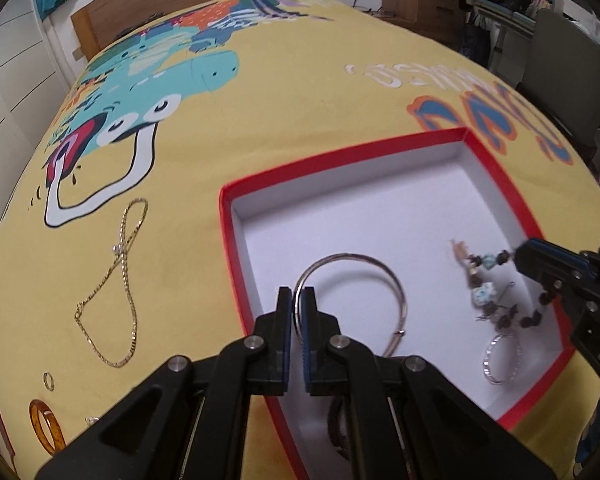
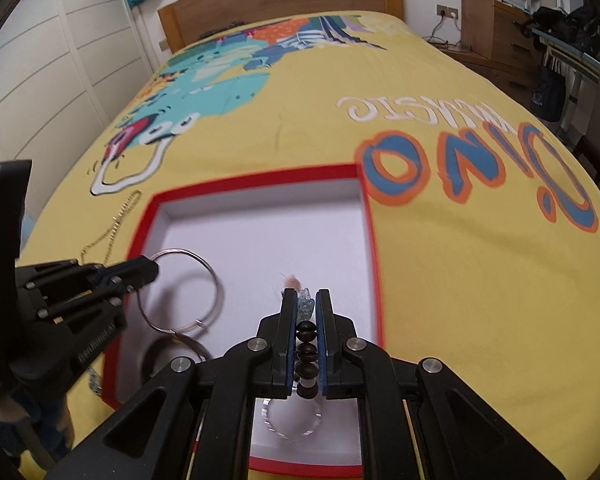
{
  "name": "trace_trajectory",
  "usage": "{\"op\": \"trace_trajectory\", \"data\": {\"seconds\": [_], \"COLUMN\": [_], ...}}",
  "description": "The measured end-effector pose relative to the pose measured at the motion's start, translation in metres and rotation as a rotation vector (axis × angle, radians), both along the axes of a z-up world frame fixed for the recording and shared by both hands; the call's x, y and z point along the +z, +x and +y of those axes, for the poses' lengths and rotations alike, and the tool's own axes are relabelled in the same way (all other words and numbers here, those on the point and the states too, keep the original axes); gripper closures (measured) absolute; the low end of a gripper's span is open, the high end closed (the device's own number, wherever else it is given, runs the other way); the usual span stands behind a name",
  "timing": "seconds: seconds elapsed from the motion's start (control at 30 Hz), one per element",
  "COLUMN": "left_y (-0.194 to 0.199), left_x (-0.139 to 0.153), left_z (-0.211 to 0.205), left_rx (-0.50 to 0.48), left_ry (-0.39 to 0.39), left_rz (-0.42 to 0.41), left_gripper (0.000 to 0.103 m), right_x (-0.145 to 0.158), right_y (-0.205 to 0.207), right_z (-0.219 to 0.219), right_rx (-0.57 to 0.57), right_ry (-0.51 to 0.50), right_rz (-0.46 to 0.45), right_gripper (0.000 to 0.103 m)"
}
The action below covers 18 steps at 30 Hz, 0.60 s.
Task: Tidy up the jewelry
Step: 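Lower the silver bangle and beaded bracelet into the red box, open both tools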
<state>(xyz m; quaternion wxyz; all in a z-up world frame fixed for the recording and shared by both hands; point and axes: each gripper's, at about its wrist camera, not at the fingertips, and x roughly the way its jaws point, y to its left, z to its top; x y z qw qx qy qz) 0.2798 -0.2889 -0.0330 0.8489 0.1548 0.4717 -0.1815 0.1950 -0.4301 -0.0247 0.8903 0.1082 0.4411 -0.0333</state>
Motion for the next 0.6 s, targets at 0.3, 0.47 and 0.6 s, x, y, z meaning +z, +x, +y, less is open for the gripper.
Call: {"op": "trace_trajectory", "data": {"seconds": [0.3, 0.47, 0.6], "left_y": [0.001, -0.008, -0.023], "left_x": [-0.009, 0.012, 0.041], "left_z": [0.003, 0.011, 0.032], "left_rx": [0.012, 0.013, 0.019], "left_ry": [0.013, -0.042, -0.110], "left_rz": [0.042, 0.028, -0.010], "left_gripper": [0.097, 0.081, 0.079], "right_x": [-0.011, 0.003, 0.023], "right_y": [-0.010, -0.020, -0.037], "right_z": [-0.007, -0.007, -0.006], "right_rx": [-0.016, -0.021, -0.031], "right_ry": [0.005, 0.012, 0.003], "right_rz": [0.029, 0.004, -0.027], "right_gripper": [0.090, 0.068, 0.065]}}
